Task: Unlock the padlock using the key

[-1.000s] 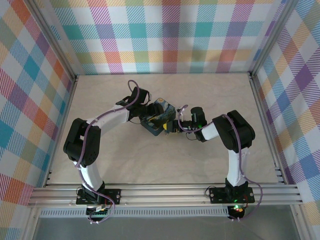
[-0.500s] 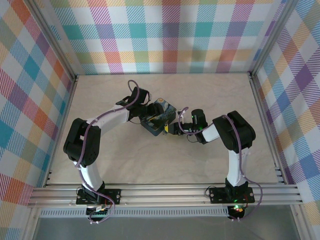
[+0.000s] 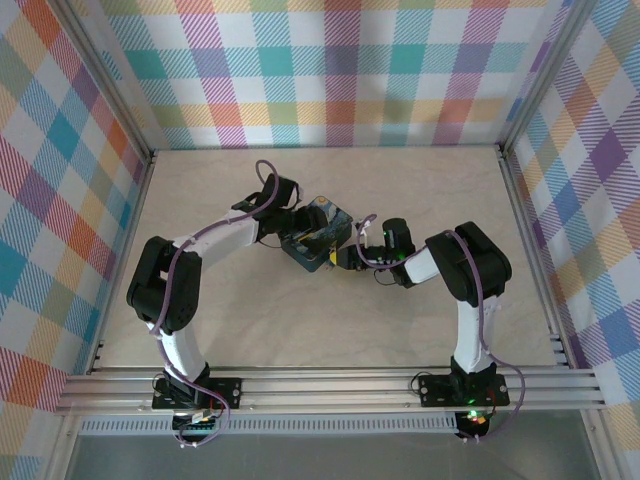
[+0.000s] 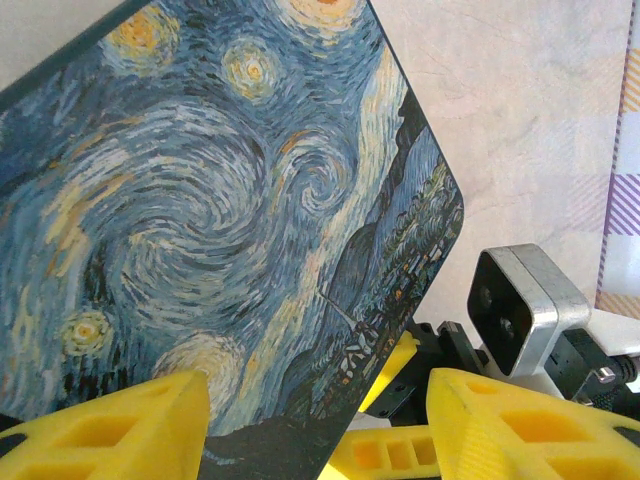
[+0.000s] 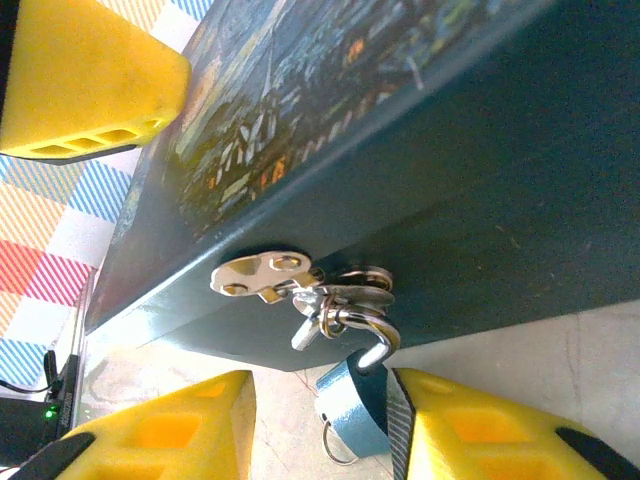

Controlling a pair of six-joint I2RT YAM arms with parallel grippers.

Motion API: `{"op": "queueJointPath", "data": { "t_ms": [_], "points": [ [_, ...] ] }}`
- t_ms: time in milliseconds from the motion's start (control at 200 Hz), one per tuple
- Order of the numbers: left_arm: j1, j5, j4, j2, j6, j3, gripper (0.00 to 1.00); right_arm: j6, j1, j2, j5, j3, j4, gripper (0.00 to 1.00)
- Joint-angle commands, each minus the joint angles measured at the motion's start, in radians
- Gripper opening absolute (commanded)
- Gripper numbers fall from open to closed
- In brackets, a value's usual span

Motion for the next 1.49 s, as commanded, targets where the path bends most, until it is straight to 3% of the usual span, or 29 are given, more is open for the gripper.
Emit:
{"op": "queueJointPath", "data": {
  "t_ms": [0, 635, 1000, 1490],
  "points": [
    [-0.008, -0.013, -0.009, -0.001, 0.025, -0.009, 0.59, -0.022, 0.007, -0.019, -0.003, 0.019, -0.001, 0.41],
    [-0.007, -0.015, -0.009, -0.004, 0.025, -0.012, 0.59, 0.002, 0.008, 0.014, -0.028, 0.049, 0.016, 0.35],
    [-0.008, -0.019, -0.009, -0.008, 0.027, -0.016, 0.59, -0.041, -0.016, -0.039, 0.070, 0.016, -0.048, 0.42],
    [-0.008, -0.019, -0.009, -0.006, 0.026, -0.021, 0.59, -0.032, -0.018, 0.010, 0.004, 0.080, -0.035, 0.48]
  ]
}}
